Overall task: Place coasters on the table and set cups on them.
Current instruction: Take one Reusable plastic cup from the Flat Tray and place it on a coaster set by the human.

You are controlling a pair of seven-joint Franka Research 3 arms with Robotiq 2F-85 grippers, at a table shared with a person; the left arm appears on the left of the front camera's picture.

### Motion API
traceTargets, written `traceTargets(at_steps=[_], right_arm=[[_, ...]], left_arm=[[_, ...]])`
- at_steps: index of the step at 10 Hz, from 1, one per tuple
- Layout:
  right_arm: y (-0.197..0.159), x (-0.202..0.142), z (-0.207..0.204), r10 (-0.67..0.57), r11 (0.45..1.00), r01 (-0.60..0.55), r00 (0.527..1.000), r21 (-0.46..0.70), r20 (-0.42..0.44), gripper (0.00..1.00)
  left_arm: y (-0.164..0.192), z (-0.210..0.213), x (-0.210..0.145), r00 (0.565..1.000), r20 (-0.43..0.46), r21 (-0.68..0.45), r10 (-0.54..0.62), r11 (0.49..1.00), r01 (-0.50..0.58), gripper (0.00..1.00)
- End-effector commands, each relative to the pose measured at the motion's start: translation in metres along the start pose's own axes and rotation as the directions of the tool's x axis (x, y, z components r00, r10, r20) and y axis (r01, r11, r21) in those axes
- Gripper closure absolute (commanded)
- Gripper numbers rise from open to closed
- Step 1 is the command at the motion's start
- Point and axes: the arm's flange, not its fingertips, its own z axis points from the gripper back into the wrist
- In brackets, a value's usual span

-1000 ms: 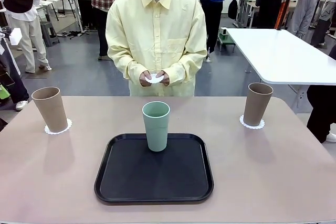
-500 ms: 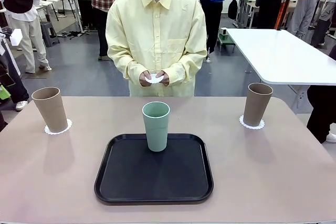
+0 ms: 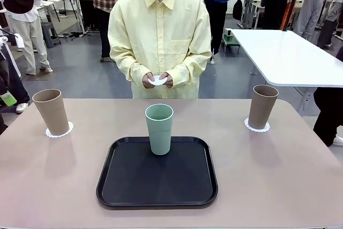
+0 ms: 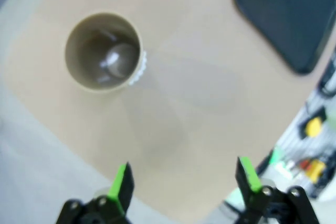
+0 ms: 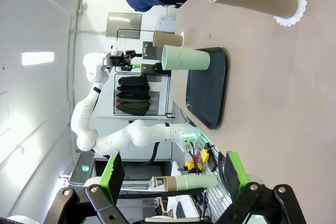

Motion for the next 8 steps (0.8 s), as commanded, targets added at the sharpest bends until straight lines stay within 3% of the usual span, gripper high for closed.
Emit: traceTargets(at_steps=[1, 2, 3, 4, 5, 6, 7, 8], right_arm=[[0.0, -0.001, 0.001, -0.002, 1.0, 0.002, 1.0, -0.003, -0.004, 0.0], [0.0, -0.001, 0.001, -0.002, 1.0, 0.002, 1.0, -0.003, -0.004, 0.0], [0.0, -0.001, 0.001, -0.002, 1.0, 0.002, 1.0, -0.003, -0.004, 0.0], [0.0, -0.001, 0.001, -0.002, 1.0, 0.002, 1.0, -0.003, -0.004, 0.0], [0.0, -0.001, 0.001, -0.002, 1.0, 0.002, 1.0, -0.003, -0.004, 0.0], [0.0, -0.001, 0.001, -0.002, 1.0, 0.002, 1.0, -0.003, -0.004, 0.0], [0.0, -0.001, 0.001, -0.002, 1.0, 0.002, 1.0, -0.003, -0.004, 0.0], [0.0, -0.001, 0.001, -0.002, 1.0, 0.002, 1.0, -0.003, -0.004, 0.0]], left_arm=[[-0.032, -0.004, -0.009, 0.984, -0.037, 0.006, 0.173, 0.985, -0.173, 0.0], [-0.04, -0.007, -0.011, 0.982, -0.037, -0.002, 0.185, 0.983, -0.185, 0.0], [-0.044, -0.01, -0.011, 0.992, -0.046, 0.089, 0.114, 0.99, -0.11, 0.0], [-0.026, -0.004, -0.009, 0.985, -0.021, -0.004, 0.169, 0.986, -0.169, 0.0], [-0.035, -0.006, -0.011, 0.986, -0.031, 0.016, 0.166, 0.986, -0.165, 0.0], [-0.024, -0.001, -0.027, 0.977, 0.133, -0.212, 0.166, 0.968, -0.136, 0.0], [-0.011, 0.001, -0.049, 0.946, 0.25, -0.4, 0.207, 0.912, -0.095, 0.0], [-0.003, 0.007, -0.067, 0.902, 0.338, -0.488, 0.269, 0.87, -0.077, 0.0]])
